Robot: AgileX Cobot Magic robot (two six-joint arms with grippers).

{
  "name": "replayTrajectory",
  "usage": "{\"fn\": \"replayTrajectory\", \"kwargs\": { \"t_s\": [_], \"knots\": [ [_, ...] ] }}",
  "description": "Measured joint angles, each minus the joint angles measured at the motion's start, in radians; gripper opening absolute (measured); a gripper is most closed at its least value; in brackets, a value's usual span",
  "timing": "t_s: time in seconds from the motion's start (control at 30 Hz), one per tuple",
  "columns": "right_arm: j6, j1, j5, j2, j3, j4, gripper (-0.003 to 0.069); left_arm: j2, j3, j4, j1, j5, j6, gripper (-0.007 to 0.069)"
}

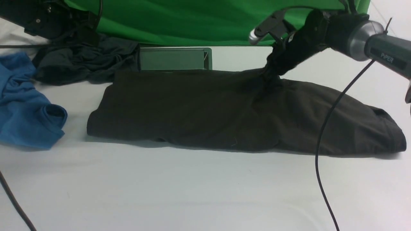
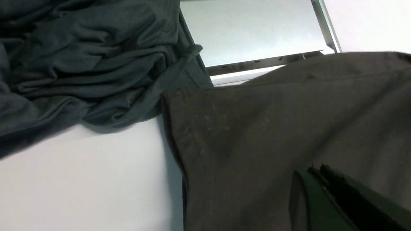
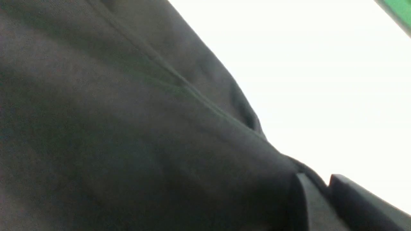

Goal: Fold a long-sleeved shirt on a white desktop.
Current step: 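Fold the black garment in half by bringing its near edge over to the far edge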

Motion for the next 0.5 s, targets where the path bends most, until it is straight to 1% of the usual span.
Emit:
{"fn": "replayTrajectory", "kwargs": {
  "t_s": [0.07, 0.1, 0.13, 0.17, 0.2, 0.3, 0.33, 0.37, 0.4, 0.43, 0.5],
  "knots": [
    [0.001, 0.000, -0.016, -0.007, 0.000, -0.002, 0.0141, 0.000, 0.000, 0.000, 0.000, 0.000, 0.000, 0.0022],
    [0.004, 0.004, -0.035, -0.022, 0.000, -0.004, 0.0225, 0.000, 0.000, 0.000, 0.000, 0.000, 0.000, 0.0024],
    [0.004, 0.004, -0.037, -0.022, 0.000, -0.004, 0.0238, 0.000, 0.000, 0.000, 0.000, 0.000, 0.000, 0.0024],
    [0.006, 0.005, -0.044, -0.045, 0.000, -0.005, 0.0363, 0.000, 0.000, 0.001, 0.000, 0.006, -0.001, 0.0031],
    [0.008, 0.005, -0.043, -0.063, 0.000, -0.005, 0.0432, 0.000, 0.000, 0.001, 0.000, 0.014, -0.009, 0.0036],
    [0.024, 0.004, -0.015, -0.118, 0.000, -0.007, 0.0556, 0.000, 0.000, 0.015, 0.000, 0.040, -0.023, 0.0064],
    [0.028, 0.004, 0.008, -0.144, 0.000, -0.007, 0.0582, 0.000, 0.000, 0.024, 0.000, 0.054, -0.031, 0.0078],
    [0.031, 0.004, 0.038, -0.173, 0.000, -0.011, 0.0594, 0.000, 0.000, 0.039, 0.000, 0.070, -0.047, 0.0101],
    [0.032, 0.003, 0.057, -0.185, 0.000, -0.014, 0.0596, 0.000, 0.000, 0.042, 0.000, 0.076, -0.050, 0.0105],
    [0.032, 0.003, 0.108, -0.229, 0.000, -0.031, 0.0588, 0.000, 0.000, 0.072, 0.000, 0.104, -0.078, 0.0143],
    [0.044, -0.001, 0.161, -0.292, 0.000, -0.063, 0.0566, 0.000, 0.000, 0.110, 0.000, 0.137, -0.113, 0.0195]
  ]
}}
